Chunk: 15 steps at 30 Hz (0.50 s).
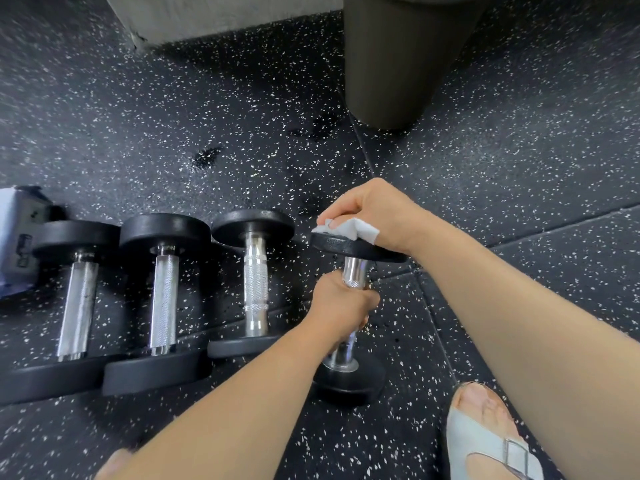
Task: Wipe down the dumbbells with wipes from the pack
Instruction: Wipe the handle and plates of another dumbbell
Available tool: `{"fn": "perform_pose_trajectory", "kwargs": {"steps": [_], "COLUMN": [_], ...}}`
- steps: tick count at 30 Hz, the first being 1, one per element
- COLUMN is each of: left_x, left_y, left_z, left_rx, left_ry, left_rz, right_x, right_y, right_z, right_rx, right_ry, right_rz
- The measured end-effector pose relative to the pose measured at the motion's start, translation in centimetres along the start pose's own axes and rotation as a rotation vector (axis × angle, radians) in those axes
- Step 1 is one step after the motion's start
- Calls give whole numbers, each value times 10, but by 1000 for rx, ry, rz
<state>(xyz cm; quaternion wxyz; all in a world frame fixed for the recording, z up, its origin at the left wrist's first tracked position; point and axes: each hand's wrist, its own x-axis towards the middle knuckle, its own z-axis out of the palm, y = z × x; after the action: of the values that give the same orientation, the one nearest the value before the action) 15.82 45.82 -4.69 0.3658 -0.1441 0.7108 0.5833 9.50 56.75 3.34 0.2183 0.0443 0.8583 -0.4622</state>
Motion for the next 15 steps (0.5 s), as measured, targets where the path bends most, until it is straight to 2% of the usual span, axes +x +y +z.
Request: {"fn": "perform_pose_trajectory", "kwargs": {"steps": [5,11,15], "left_x": [-1,-1,-3], "left_y": [1,0,-1], "left_z": [2,-1,-1], "left_rx": [10,1,12], "left_ry": [-18,-29,-41], "left_rz": [7,28,27], "right_x": [-1,-32,-24], "right_y": [14,12,6], "right_z": [-8,-27,-22], "right_rx": [-141,104,149], "right_ry": [25,-226,-202], "right_rz": [42,18,-32]}}
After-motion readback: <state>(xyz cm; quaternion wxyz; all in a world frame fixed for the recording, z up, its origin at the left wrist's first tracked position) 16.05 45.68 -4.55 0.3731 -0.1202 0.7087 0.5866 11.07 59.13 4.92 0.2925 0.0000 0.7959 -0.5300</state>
